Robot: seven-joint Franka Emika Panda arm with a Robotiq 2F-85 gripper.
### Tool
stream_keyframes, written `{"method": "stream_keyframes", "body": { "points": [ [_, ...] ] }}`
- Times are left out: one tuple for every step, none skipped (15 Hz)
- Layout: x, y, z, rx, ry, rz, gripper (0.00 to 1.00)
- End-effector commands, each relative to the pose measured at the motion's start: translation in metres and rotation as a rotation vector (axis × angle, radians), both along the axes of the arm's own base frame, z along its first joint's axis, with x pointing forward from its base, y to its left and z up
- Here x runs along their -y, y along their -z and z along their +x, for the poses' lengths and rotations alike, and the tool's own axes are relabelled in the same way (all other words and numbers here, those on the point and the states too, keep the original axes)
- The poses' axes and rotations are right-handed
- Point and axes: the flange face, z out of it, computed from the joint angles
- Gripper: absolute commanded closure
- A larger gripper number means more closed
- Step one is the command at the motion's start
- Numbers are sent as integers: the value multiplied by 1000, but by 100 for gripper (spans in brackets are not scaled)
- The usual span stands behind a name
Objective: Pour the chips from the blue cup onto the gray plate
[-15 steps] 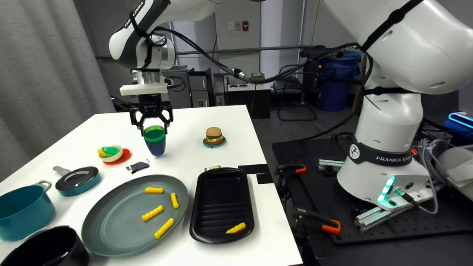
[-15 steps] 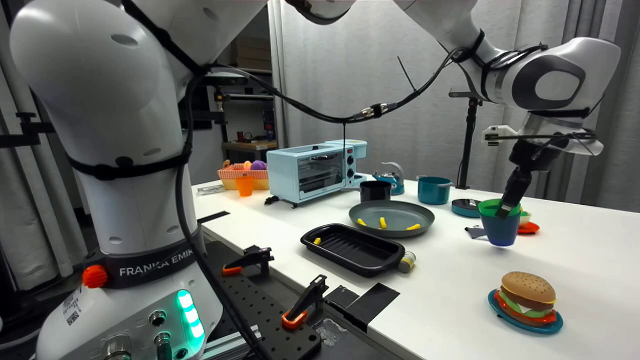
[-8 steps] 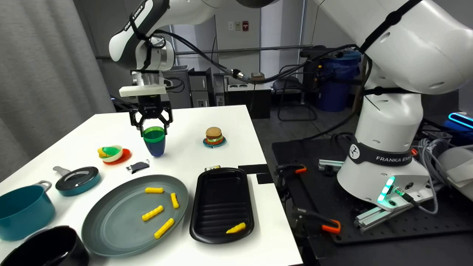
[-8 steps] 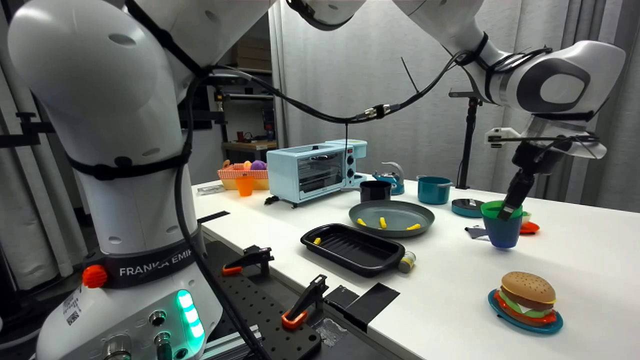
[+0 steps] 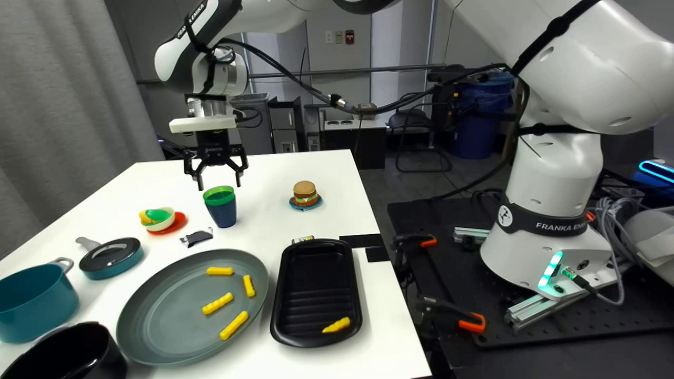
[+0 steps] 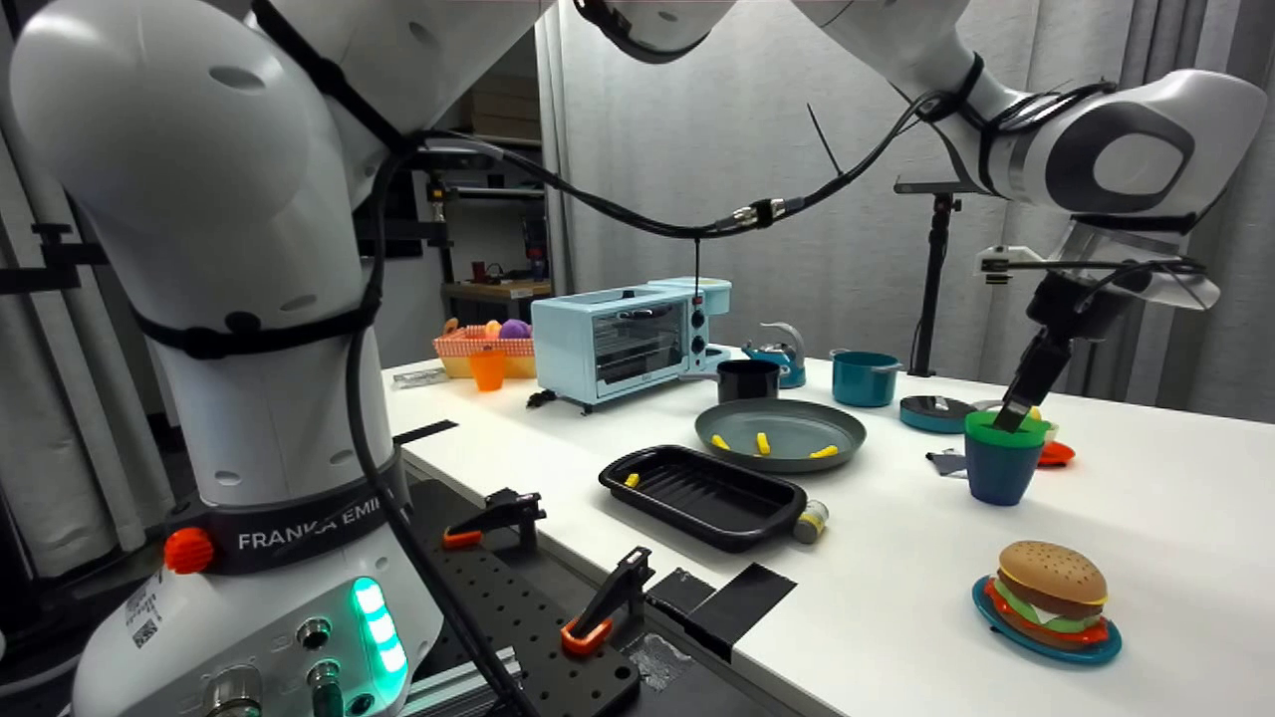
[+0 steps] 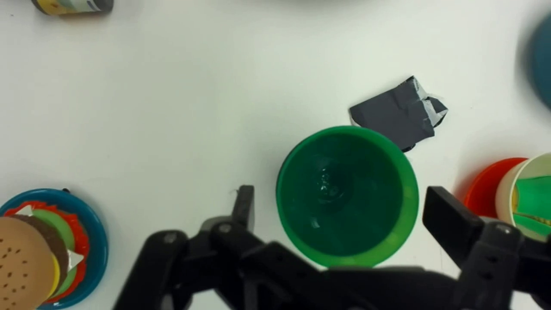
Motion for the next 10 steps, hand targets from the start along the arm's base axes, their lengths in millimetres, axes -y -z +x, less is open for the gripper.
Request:
{"method": "stream_keyframes", "body": {
  "points": [
    [9,-10,4,-2,20,34,0],
    [10,-12,3,1,19,33,0],
    [11,-15,1,9,15,27,0],
    [12,-17,0,19,10,18,0],
    [12,-20,-2,24,3,13,0],
    [11,-24,-5,33,-13,4,0],
    [10,-29,-8,44,-31,-4,0],
    [7,-33,-13,55,-54,-11,0],
    [5,-37,-16,65,-78,-20,0],
    [3,-42,-20,74,-101,-29,0]
  ]
}}
